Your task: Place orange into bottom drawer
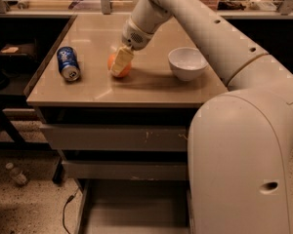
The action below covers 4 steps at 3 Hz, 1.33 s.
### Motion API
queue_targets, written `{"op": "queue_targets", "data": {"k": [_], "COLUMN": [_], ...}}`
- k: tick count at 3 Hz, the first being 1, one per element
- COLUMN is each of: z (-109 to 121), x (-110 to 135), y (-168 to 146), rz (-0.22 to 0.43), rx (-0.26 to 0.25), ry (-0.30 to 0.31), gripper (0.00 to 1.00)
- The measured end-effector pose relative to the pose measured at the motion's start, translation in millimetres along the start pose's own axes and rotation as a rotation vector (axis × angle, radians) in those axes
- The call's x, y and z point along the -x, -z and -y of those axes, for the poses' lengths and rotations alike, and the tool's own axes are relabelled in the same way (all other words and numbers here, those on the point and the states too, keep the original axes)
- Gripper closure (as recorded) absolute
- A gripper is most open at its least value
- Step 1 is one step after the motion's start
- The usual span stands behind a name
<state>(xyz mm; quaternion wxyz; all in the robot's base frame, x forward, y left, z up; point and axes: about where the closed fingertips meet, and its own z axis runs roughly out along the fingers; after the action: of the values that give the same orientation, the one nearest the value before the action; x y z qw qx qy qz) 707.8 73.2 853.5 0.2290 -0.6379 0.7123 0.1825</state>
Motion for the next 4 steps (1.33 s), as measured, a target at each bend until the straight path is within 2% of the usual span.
{"op": "queue_targets", "data": {"k": [2, 3, 4], "z": [0, -14, -46], "x": [0, -1, -7], "y": [0, 15, 48], "rz": [0.000, -0.016, -0.024], "rx": [0.000, -0.015, -0.064], "ry": [0.000, 0.001, -0.052], "gripper": [0.88, 1.00, 1.00]}}
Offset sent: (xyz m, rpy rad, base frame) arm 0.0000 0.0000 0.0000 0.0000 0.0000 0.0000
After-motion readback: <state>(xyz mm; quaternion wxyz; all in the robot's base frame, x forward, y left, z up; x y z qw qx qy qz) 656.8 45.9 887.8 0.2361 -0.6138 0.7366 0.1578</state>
